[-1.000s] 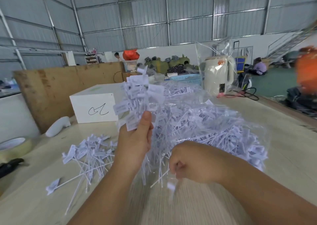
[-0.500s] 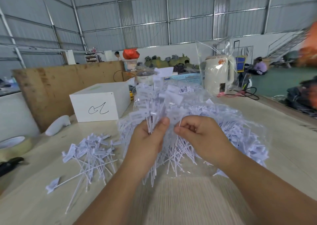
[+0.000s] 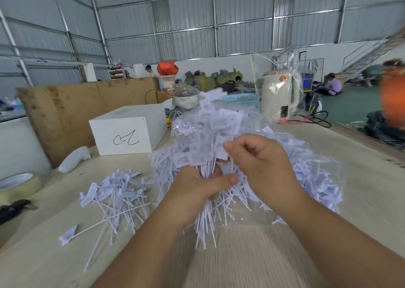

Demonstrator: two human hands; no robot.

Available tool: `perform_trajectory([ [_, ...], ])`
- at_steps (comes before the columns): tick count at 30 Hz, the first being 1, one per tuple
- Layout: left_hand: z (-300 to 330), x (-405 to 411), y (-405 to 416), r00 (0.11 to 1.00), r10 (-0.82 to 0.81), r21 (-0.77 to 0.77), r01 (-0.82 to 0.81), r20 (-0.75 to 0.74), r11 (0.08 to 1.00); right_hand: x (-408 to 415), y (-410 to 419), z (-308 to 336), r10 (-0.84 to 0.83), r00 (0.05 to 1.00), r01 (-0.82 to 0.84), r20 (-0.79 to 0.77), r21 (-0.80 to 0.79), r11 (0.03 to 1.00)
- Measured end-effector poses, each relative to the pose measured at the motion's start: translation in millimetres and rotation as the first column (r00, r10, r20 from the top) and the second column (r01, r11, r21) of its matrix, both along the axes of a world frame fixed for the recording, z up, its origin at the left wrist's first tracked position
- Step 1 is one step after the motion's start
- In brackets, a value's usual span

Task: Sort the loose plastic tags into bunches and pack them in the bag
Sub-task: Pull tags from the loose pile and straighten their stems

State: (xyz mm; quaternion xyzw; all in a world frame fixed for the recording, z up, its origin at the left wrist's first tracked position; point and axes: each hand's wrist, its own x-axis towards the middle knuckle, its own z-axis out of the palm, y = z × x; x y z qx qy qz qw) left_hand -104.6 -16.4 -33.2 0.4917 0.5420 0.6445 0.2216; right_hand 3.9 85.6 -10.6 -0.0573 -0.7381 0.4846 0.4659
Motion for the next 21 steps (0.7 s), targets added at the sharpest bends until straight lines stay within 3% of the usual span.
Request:
perform_trajectory([
  [5,-0.3,8.8,6.3,0.995,0.092,0.04,-0.09,-0.051,0.995,-3.7,-6.3,-0.5,0.02,1.0,-0.02,0.002,-0.187,0.982],
  [9,-3.3,16.0,11.8,0.955,0.284,0.087,-0.277,-0.089,0.957,-7.3,-8.9,-5.3,-0.002,0.988,0.025,0.156,-0.145,0.989],
  [12,-5.0,23.6,19.6,0.954,0.28,-0.023,-0.284,-0.106,0.959,-10.3,-16.7,-9.1,0.196,0.949,-0.145,0.245,-0.212,0.966],
  [15,-11.5,22.1,26.4,0.892,0.329,-0.082,-0.37,-0.309,0.925,-9.1,-19.1,-8.3,0.329,0.916,-0.241,0.23,-0.34,0.909],
  [18,-8.9,28.8,29.1,0.897,0.369,0.008,-0.379,-0.244,0.926,-12.1,-18.4,-8.0,0.276,0.944,-0.178,0.182,-0.426,0.887],
  [21,-6.5,36.4,31.7,0.878,0.39,0.072,-0.386,-0.277,0.92,-16.2,-18.1,-11.8,0.216,0.965,-0.116,0.148,-0.497,0.86],
])
